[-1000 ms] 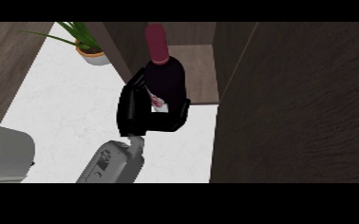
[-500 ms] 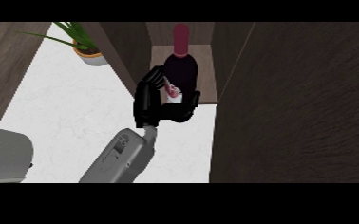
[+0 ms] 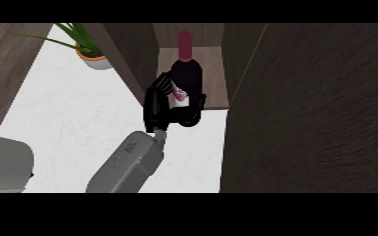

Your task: Pick up the wine, place it into the cabinet and close the cabinet

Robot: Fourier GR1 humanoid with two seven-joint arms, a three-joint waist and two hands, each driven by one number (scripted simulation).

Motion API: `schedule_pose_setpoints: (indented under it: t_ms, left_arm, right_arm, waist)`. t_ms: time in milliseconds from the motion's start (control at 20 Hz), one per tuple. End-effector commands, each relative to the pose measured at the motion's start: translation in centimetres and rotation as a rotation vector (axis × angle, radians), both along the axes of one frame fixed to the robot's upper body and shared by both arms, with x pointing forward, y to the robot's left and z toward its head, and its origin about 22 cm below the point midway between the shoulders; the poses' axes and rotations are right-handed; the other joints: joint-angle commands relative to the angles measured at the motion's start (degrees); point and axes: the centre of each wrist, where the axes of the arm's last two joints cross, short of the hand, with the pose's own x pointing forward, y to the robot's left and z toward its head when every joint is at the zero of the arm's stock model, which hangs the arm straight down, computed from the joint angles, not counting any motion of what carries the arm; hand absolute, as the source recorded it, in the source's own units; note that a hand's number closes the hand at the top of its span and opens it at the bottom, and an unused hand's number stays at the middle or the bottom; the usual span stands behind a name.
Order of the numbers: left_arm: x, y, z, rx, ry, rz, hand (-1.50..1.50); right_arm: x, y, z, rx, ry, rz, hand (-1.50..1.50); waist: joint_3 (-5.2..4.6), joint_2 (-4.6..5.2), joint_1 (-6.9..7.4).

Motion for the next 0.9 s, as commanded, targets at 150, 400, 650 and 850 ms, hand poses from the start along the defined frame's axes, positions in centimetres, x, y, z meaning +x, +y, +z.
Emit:
schedule_pose_setpoints:
  t_ms: [150, 400, 650, 850]
  left_arm:
    - [2.0, -0.5, 0.2, -0.064, 0.033, 0.023, 1.5]
    - [3.5, -0.9, 1.2, -0.055, 0.042, 0.026, 1.5]
    - [4.5, -0.4, 1.0, -0.049, 0.051, 0.042, 1.5]
    - [7.5, -0.9, 4.0, -0.053, 0.044, 0.058, 1.5]
  right_arm:
    - [-3.0, -0.5, 2.2, 0.079, -0.058, 0.08, -1.5]
    - [-4.5, -0.9, 2.6, 0.085, -0.036, 0.061, -1.5]
    - [-4.2, -1.0, 2.0, 0.08, -0.023, 0.059, -1.5]
    - [-2.8, -0.6, 2.0, 0.081, -0.034, 0.063, -1.5]
  waist:
    - [0.0, 0.08, -0.28]
    - [0.01, -0.03, -0.53]
    - [0.04, -0.11, 0.04]
    - [0.0, 0.22, -0.25]
